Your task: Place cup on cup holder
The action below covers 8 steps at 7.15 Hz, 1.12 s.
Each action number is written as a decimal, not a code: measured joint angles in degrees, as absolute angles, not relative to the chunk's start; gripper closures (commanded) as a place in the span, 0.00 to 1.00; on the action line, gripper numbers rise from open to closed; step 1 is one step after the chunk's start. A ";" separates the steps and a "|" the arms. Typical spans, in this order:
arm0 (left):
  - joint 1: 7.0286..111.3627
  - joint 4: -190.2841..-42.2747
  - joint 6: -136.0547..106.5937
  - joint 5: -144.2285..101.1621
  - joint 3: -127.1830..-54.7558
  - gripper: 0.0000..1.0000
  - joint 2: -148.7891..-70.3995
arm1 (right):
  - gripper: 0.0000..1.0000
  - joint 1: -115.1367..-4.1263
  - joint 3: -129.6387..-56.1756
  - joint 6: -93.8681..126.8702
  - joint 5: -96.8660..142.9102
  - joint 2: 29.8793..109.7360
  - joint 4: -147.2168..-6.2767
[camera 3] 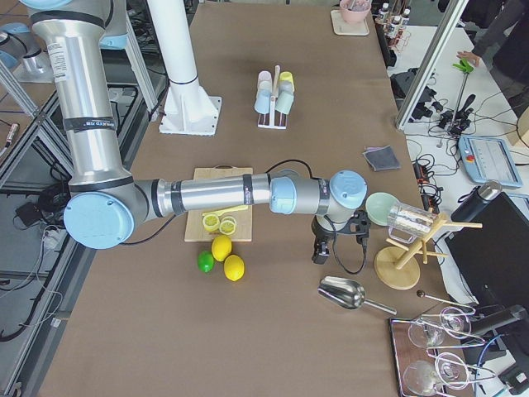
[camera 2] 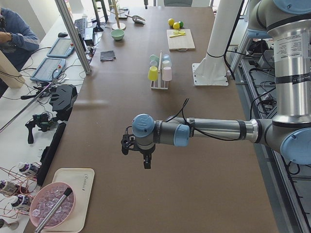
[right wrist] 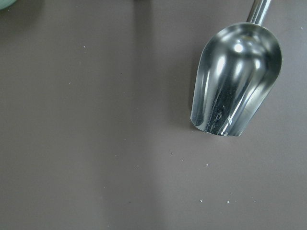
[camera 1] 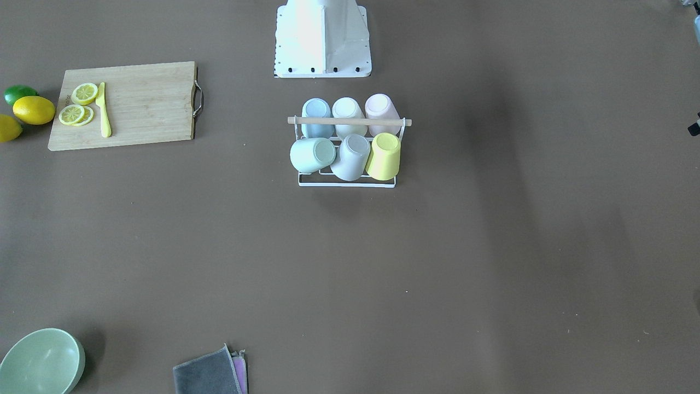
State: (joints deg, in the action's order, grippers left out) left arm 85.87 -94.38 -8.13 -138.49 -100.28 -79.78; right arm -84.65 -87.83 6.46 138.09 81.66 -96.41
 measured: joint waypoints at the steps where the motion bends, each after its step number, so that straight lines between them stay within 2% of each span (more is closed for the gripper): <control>1: 86.03 -94.30 -7.25 -138.26 -100.57 0.02 -78.72 | 0.00 -84.67 -86.70 6.47 138.68 81.84 -95.23; 8: 86.19 -87.94 -6.68 -137.87 -102.12 0.02 -78.81 | 0.00 -87.16 -86.30 6.41 139.09 82.86 -94.56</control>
State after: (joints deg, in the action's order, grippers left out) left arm 86.19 -87.94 -6.68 -137.87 -102.12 -78.81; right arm -87.16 -86.30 6.41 139.09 82.86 -94.56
